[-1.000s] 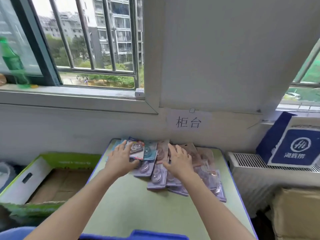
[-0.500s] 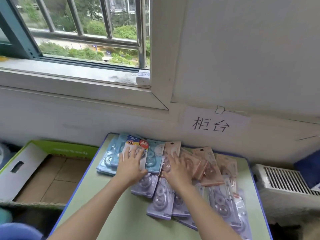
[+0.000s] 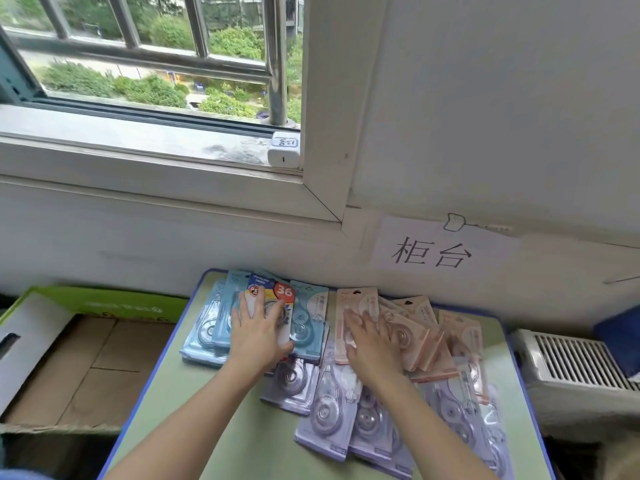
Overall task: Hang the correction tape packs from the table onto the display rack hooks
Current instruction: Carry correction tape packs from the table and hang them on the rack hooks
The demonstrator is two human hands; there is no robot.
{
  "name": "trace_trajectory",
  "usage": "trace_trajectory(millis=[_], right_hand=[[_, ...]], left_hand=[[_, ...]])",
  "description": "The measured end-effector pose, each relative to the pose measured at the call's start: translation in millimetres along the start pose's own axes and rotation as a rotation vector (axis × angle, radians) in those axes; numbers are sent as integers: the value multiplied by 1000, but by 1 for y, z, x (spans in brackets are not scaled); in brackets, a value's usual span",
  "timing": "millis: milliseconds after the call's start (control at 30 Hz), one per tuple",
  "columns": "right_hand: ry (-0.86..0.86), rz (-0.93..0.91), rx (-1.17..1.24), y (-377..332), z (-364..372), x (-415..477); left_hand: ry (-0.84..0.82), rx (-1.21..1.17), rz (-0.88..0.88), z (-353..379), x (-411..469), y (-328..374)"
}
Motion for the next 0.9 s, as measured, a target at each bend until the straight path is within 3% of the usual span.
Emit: trace_trajectory(millis=[367,900], right_hand=[[27,144,-55,-12,4,0],[183,188,161,-9,7,-46]], left_hand=[[43,-24,-22,2,-6,2],[137,-124,63,-2,-42,1]])
Point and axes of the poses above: each hand's wrist, its own x-axis towards the middle knuckle, its own z-axis out of the palm, y = z × x, the point moved 4 cm from there along x, towards the middle knuckle, and after that the axes turned 7 degrees about x, right-handed, at the moved point
